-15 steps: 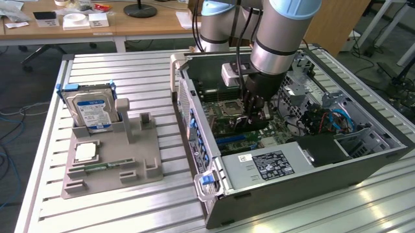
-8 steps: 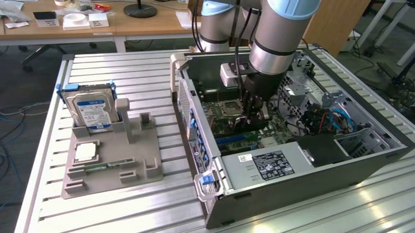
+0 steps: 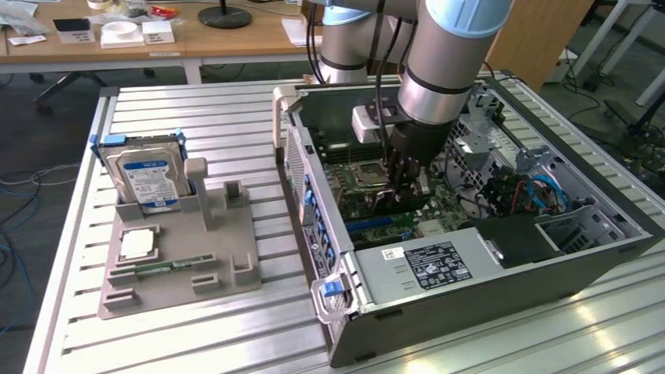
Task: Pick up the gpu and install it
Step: 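Insert the gpu into the slot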
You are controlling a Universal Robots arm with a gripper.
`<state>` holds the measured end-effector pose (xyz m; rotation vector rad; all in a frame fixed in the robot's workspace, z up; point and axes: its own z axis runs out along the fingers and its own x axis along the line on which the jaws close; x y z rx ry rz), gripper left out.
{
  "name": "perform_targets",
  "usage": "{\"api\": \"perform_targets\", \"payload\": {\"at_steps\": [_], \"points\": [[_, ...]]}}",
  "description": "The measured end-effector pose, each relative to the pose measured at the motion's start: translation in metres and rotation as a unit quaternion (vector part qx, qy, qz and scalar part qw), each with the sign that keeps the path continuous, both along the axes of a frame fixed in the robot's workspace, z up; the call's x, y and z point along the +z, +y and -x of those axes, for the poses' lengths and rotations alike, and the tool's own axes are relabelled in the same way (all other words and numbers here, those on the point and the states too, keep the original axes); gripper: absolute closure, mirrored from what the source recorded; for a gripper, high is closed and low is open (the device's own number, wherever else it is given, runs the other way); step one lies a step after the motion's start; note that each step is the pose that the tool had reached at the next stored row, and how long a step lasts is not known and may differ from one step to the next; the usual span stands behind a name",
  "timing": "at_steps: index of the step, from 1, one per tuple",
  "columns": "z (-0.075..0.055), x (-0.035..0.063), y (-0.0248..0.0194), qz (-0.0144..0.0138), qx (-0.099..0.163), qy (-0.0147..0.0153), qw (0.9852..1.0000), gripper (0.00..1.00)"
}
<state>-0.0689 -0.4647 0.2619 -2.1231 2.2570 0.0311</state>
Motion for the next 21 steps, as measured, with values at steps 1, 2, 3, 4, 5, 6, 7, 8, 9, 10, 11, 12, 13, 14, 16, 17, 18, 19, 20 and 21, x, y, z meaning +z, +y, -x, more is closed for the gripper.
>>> {"api": "perform_targets", "payload": {"at_steps": [1,2,3,4,5,6,7,8,9,10,11,12,13,14,16,17,18,19,20,21], "points": [[0.0,-0.0001,0.0,0.0001,0.0,0.0,1.0,0.73],[0.0003,-0.0003,-0.0001,0.0001,0.0,0.0,1.0,0.73],[0.0009,-0.0004,-0.0001,0.0001,0.0,0.0,1.0,0.73],[0.0012,-0.0005,-0.0002,0.0001,0.0,0.0,1.0,0.73],[0.0012,-0.0006,-0.0006,0.0001,0.0,0.0,1.0,0.73],[0.0013,-0.0007,-0.0008,0.0,0.0,0.0,1.0,0.73],[0.0013,-0.0008,-0.0009,0.0,0.0,0.0,1.0,0.73],[0.0013,-0.0008,-0.0009,0.0,0.0,0.0,1.0,0.73],[0.0012,-0.0008,-0.0014,0.0001,0.0,0.0,1.0,0.73],[0.0012,-0.0009,-0.0021,0.0001,0.0,0.0,1.0,0.73],[0.0013,-0.0009,-0.0022,0.0001,0.0,0.0,1.0,0.73],[0.0015,-0.0009,-0.0022,0.0001,0.0,0.0,1.0,0.73],[0.002,-0.001,-0.0022,0.0001,0.0,0.0,1.0,0.73],[0.0027,-0.0012,-0.0022,0.0,0.0,-0.0001,1.0,0.73],[0.004,-0.0012,-0.0022,0.0001,0.0,0.0,1.0,0.73],[0.0044,-0.0011,-0.0022,0.0001,0.0,0.0,1.0,0.73],[0.0045,-0.0011,-0.0022,0.0001,0.0,0.0,1.0,0.73],[0.0045,-0.0011,-0.0022,0.0001,0.0,0.0,1.0,0.73],[0.0045,-0.0012,-0.0022,0.0001,0.0,0.0,1.0,0.73],[0.0045,-0.0012,-0.0022,0.0001,0.0,0.0,1.0,0.73]]}}
